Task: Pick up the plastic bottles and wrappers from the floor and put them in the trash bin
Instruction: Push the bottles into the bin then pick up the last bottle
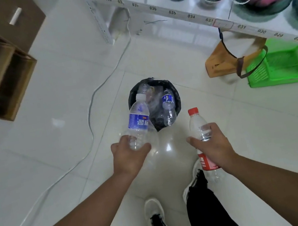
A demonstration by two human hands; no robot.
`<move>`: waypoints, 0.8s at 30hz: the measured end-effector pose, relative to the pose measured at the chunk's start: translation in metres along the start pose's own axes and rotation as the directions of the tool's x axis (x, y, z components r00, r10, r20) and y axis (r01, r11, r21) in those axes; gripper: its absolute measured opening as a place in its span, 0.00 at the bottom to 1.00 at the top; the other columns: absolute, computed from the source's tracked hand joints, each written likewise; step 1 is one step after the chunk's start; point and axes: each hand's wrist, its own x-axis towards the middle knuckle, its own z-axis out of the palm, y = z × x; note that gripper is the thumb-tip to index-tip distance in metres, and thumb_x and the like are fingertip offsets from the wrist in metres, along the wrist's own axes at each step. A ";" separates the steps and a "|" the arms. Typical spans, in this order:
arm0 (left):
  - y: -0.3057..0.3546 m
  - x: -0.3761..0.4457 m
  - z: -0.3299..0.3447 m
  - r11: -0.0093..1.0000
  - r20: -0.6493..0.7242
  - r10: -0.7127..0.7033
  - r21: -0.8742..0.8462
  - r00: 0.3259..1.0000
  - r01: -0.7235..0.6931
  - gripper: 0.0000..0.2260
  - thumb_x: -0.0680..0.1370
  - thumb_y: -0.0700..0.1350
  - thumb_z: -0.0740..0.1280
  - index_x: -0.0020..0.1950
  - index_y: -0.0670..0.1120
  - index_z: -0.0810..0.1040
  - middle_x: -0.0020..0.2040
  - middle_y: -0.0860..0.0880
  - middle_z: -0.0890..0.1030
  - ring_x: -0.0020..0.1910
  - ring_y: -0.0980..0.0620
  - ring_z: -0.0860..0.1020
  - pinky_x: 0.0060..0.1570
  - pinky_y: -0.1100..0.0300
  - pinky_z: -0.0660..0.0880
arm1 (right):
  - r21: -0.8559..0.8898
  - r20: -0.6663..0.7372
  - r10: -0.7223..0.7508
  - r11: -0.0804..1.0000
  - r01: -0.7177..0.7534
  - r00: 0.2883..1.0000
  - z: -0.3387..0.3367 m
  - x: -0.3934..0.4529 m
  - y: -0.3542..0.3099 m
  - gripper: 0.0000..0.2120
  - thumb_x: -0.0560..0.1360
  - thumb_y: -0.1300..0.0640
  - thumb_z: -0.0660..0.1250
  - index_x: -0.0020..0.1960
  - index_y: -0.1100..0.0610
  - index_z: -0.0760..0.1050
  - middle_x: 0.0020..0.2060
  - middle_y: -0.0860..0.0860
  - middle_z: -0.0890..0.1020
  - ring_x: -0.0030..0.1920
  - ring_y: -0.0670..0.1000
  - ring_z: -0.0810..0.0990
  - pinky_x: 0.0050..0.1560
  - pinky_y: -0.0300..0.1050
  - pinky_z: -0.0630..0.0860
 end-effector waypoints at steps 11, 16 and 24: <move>0.085 0.078 0.056 0.973 0.029 -0.189 0.139 0.981 0.184 0.30 0.66 0.65 0.79 0.63 0.59 0.72 0.62 0.48 0.65 0.45 0.57 0.76 0.42 0.61 0.73 | 0.062 0.183 0.182 0.979 -0.196 0.966 -0.047 0.095 -0.024 0.33 0.70 0.48 0.82 0.66 0.50 0.65 0.51 0.55 0.83 0.42 0.58 0.89 0.48 0.61 0.87; 0.093 0.130 0.073 0.962 0.086 -0.156 0.238 0.984 0.132 0.32 0.63 0.71 0.76 0.59 0.63 0.67 0.61 0.47 0.64 0.44 0.58 0.74 0.34 0.64 0.69 | 0.070 0.209 0.173 0.979 -0.191 0.962 -0.025 0.137 -0.045 0.28 0.75 0.48 0.77 0.65 0.51 0.63 0.52 0.58 0.83 0.43 0.58 0.88 0.47 0.57 0.86; 0.064 0.233 0.125 0.812 0.098 0.005 0.581 0.995 -0.061 0.36 0.77 0.73 0.57 0.73 0.46 0.68 0.67 0.39 0.71 0.59 0.36 0.77 0.56 0.42 0.76 | -0.184 0.020 0.051 0.982 -0.046 0.999 0.076 0.232 -0.042 0.34 0.73 0.35 0.75 0.69 0.54 0.72 0.59 0.53 0.68 0.60 0.56 0.76 0.63 0.51 0.75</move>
